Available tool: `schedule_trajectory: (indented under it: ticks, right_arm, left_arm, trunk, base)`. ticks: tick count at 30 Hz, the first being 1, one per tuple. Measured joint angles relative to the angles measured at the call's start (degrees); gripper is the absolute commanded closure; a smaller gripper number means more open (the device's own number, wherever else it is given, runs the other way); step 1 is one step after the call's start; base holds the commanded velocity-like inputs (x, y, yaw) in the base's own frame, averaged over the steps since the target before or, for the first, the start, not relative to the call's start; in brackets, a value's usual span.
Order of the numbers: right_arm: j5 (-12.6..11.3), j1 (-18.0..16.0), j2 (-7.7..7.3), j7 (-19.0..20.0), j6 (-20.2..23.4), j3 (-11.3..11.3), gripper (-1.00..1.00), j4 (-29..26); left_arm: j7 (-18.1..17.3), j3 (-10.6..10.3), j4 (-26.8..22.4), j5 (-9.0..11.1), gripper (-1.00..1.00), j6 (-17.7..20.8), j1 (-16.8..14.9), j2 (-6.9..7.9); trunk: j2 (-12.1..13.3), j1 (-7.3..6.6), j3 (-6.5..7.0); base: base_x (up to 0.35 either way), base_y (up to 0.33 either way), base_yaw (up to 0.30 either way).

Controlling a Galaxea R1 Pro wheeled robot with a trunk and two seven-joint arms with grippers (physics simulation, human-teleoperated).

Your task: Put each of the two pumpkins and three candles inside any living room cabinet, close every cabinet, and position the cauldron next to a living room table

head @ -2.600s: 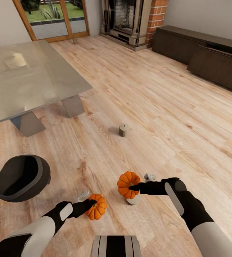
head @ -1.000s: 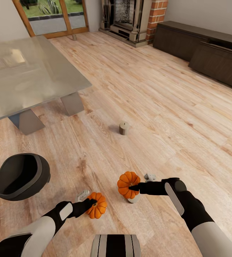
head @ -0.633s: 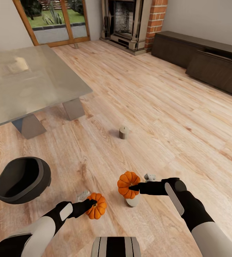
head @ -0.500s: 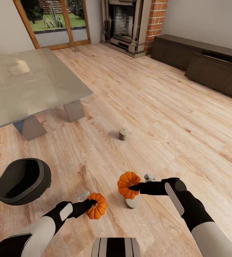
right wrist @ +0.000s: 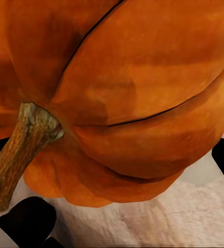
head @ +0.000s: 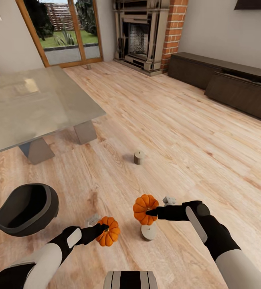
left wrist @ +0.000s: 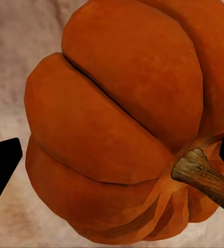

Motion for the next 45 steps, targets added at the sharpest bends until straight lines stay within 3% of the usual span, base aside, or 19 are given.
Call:
schedule_trajectory:
  ticks: [1, 3, 29, 45]
  right_arm:
    - [0.8, 0.0, -0.02, 0.1, -0.2, 0.0, 1.00, 0.2]
    - [-0.2, 0.0, -0.02, 0.2, -0.1, 0.0, 1.00, 0.3]
    - [0.2, 0.4, -0.11, 0.2, -0.5, 0.0, 1.00, 0.5]
    - [0.1, 0.4, -0.12, 0.3, -0.3, -0.1, 1.00, 0.4]
  left_arm:
    - [0.0, -0.1, 0.0, 0.0, 1.00, 0.1, 0.0, 0.06]
    - [0.0, -0.1, 0.0, 0.0, 1.00, 0.1, 0.0, 0.14]
    - [0.1, -0.3, 0.1, -0.2, 1.00, 0.4, 0.0, 0.25]
    - [0.0, -0.5, 0.1, -0.3, 1.00, 0.4, 0.0, 0.18]
  trunk:
    - [0.0, -0.03, 0.22]
    - [0.0, -0.08, 0.67]
    - [0.4, -0.75, 8.71]
    - [0.6, -1.16, 12.10]
  base:
    - [0.000, 0.000, 0.000]
    - [0.000, 0.000, 0.000]
    - [0.000, 0.000, 0.000]
    - [0.000, 0.000, -0.076]
